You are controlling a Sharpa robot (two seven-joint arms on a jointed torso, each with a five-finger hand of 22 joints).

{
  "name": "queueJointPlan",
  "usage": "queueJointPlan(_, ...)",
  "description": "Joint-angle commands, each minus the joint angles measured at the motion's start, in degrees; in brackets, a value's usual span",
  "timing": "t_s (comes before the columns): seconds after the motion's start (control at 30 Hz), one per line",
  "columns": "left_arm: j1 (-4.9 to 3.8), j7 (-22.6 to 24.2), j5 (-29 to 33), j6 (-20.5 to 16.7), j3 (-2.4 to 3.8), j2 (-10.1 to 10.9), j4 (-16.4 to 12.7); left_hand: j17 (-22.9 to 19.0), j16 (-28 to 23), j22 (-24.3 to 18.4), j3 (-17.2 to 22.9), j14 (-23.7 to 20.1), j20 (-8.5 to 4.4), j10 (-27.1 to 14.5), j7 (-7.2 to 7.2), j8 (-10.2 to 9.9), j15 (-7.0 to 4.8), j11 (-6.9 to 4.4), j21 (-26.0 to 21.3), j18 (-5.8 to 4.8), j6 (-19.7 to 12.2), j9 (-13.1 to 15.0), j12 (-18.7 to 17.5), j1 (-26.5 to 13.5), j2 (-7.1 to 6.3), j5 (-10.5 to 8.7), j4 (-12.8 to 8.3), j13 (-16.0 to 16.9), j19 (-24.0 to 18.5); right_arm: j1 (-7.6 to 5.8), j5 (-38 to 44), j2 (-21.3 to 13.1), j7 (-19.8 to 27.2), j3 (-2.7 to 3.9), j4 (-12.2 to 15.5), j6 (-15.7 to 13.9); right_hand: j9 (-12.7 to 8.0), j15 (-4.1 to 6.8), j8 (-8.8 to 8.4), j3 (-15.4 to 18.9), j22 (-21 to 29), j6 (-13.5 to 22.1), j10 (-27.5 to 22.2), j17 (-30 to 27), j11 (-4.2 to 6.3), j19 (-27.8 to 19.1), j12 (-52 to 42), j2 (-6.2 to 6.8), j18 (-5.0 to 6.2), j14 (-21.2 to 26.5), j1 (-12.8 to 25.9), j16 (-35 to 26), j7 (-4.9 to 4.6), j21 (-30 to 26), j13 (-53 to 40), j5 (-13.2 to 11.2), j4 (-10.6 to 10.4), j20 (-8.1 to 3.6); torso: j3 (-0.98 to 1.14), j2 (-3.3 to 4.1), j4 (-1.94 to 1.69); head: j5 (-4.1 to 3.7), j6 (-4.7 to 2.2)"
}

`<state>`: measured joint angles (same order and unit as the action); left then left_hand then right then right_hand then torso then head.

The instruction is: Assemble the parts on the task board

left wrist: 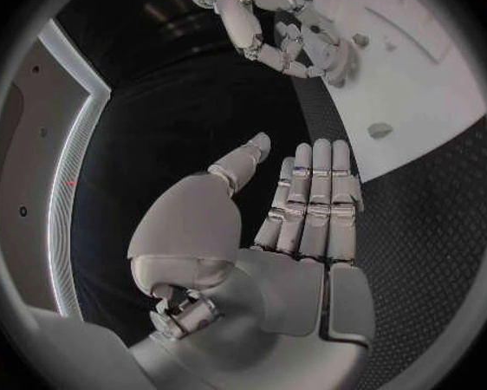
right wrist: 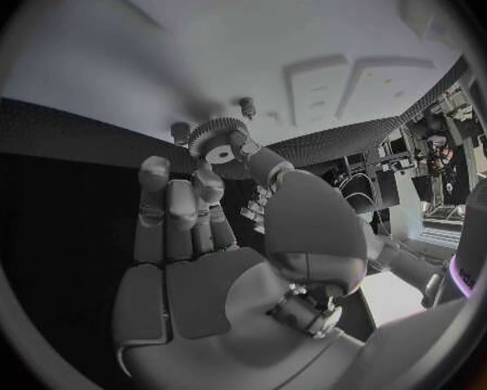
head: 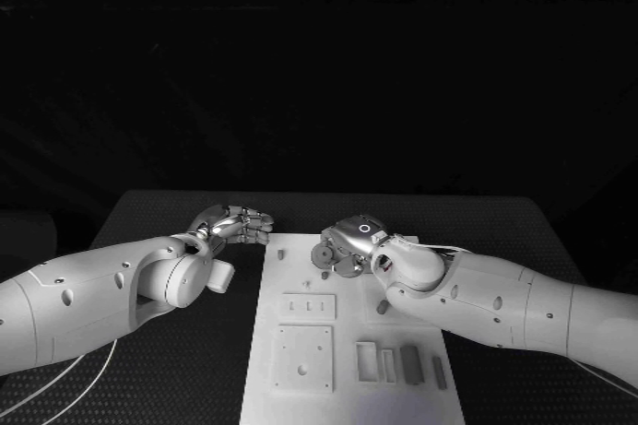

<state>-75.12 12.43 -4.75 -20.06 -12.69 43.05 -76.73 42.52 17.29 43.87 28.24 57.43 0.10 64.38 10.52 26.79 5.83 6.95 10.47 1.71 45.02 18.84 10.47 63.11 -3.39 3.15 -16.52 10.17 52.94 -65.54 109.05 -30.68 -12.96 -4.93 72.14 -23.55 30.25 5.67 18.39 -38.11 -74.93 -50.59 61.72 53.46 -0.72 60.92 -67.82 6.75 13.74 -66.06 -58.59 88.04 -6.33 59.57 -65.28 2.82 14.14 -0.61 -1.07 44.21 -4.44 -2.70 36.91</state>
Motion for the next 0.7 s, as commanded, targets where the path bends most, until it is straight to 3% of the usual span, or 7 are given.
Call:
queueJointPlan(0.03, -0.09, 0.3, -0.1, -0.1, 0.07, -0.1, -0.2, 0.1, -0.2, -0.1, -0.1, -0.2, 0.17, 0.1, 0.30, -0.2, 0.16, 0.31, -0.2, 0.44, 0.0, 0.1, -0.3, 0.1, -0.25, 0.10, 0.0, 0.1, 0.1, 0.17, 1.6, 0.4, -0.3, -0.01, -1.0, 0.8, 0.1, 0.13, -0.08, -0.1, -0.7, -6.2, -1.3, -0.2, 0.70, -0.1, -0.2, 0.49, 1.26, -0.3, 0.0, 0.1, 0.04, 0.2, 0.1, 0.1, -0.3, -0.36, 0.01, 0.02, 0.02, 0.08, 0.09)
queueJointPlan(0.33, -0.15, 0.0, -0.1, 0.2, 0.09, -0.2, -0.2, 0.1, -0.3, -0.1, -0.1, -0.2, 0.18, 0.0, 0.33, -0.3, 0.17, 0.34, -0.3, 0.43, -0.1, 0.1, -0.4, 0.0, -0.29, 0.09, 0.1, 0.1, 0.1, 0.23, 1.4, 1.2, 0.1, -0.10, -2.6, 0.6, 0.1, 0.11, -0.17, -0.1, -0.7, -6.1, -1.3, -0.1, 0.67, 0.0, -0.2, 0.58, 1.26, -0.4, 0.1, 0.1, 0.00, 0.2, 0.2, 0.1, -0.5, -0.39, 0.01, 0.01, 0.21, 0.17, 0.10)
queueJointPlan(0.7, -0.18, 0.0, -0.1, 0.1, 0.09, -0.2, -0.4, 0.1, -0.3, -0.1, -0.1, -0.2, 0.18, 0.0, 0.34, -0.3, 0.18, 0.34, -0.3, 0.43, -0.1, 0.1, -0.4, 0.0, -0.30, 0.10, 0.0, 0.1, 0.1, 0.32, 0.8, 2.2, 0.6, -0.90, -3.0, 1.3, 0.1, 0.09, -0.29, -0.2, -0.7, -6.0, -1.3, -0.3, 0.63, 0.1, -0.2, 0.71, 1.26, -0.4, 0.1, 0.1, -0.04, 0.2, 0.3, 0.1, -0.6, -0.42, 0.07, -0.04, 0.17, 0.42, 0.49)
